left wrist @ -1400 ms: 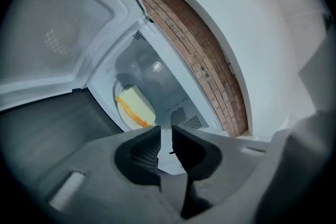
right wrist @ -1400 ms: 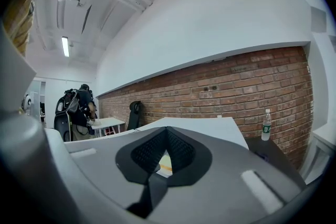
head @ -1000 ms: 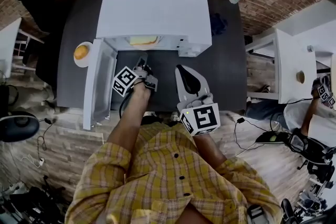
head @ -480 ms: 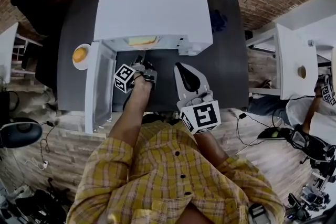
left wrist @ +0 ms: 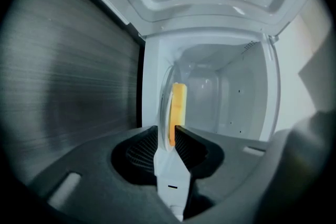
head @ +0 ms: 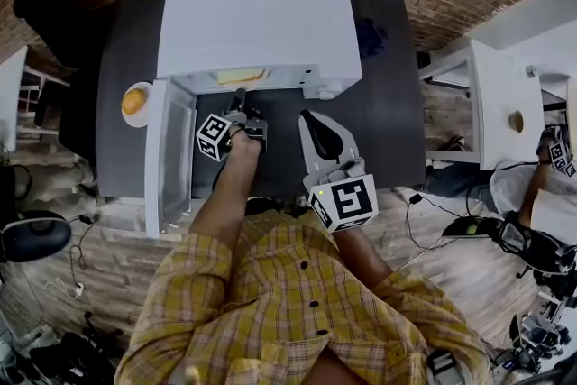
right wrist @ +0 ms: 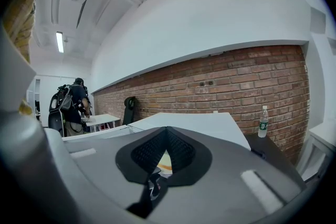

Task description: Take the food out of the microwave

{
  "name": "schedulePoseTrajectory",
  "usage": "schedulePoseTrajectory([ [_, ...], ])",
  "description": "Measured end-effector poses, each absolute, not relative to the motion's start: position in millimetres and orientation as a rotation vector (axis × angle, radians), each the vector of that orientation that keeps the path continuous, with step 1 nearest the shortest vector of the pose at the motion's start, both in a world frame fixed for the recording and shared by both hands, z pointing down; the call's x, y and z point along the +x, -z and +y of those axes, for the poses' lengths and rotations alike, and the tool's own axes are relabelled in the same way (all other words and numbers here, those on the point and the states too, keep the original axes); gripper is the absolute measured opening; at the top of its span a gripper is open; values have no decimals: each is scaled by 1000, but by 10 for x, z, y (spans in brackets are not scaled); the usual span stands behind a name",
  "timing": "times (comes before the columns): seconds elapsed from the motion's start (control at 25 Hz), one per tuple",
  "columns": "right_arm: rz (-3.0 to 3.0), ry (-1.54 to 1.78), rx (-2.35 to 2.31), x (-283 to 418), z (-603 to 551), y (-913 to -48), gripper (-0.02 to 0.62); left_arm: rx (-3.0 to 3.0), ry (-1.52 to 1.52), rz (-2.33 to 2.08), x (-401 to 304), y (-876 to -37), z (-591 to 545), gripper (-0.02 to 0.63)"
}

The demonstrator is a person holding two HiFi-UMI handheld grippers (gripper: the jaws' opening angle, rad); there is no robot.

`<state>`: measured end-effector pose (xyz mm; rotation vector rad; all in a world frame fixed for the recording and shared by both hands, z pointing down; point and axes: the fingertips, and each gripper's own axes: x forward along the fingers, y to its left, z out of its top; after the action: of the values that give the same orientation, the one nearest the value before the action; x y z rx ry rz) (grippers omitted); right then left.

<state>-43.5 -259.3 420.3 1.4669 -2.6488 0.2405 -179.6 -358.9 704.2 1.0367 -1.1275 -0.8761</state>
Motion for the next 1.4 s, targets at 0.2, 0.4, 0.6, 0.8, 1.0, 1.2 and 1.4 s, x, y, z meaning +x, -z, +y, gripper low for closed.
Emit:
schedulePoseTrajectory([
  [0.2, -2646, -240, 1482, -403, -2617, -4203, 3, 1051, 888, -1129, -1801, -7066, -3680, 95],
  [0.4, -2637, -242, 1492, -355, -2618, -4211, 3, 1055, 876, -1145, -1806, -7115, -3703, 95],
  [0.6, -2629, -230, 1490, -322, -2626, -4193, 3, 1062, 880, -1162, -1830, -7115, -3754, 86],
  [0.8, -2620, -231, 1496, -280, -2608, -4212, 3, 1034, 903, -1166, -1824, -7121, -3767, 44],
  [1.0, -2616, -229, 1490, -253, -2608, -4224, 3, 1044, 890, -1168, -1793, -7119, -3761, 40],
  [1.2, -2617, -221, 1476, -254, -2581, -4226, 3, 1037, 891, -1174, -1814, -7116, -3737, 32],
  [1.4, -2623, -222, 1467, -235, -2578, -4224, 3, 1052, 896, -1175, -1816, -7085, -3733, 19],
])
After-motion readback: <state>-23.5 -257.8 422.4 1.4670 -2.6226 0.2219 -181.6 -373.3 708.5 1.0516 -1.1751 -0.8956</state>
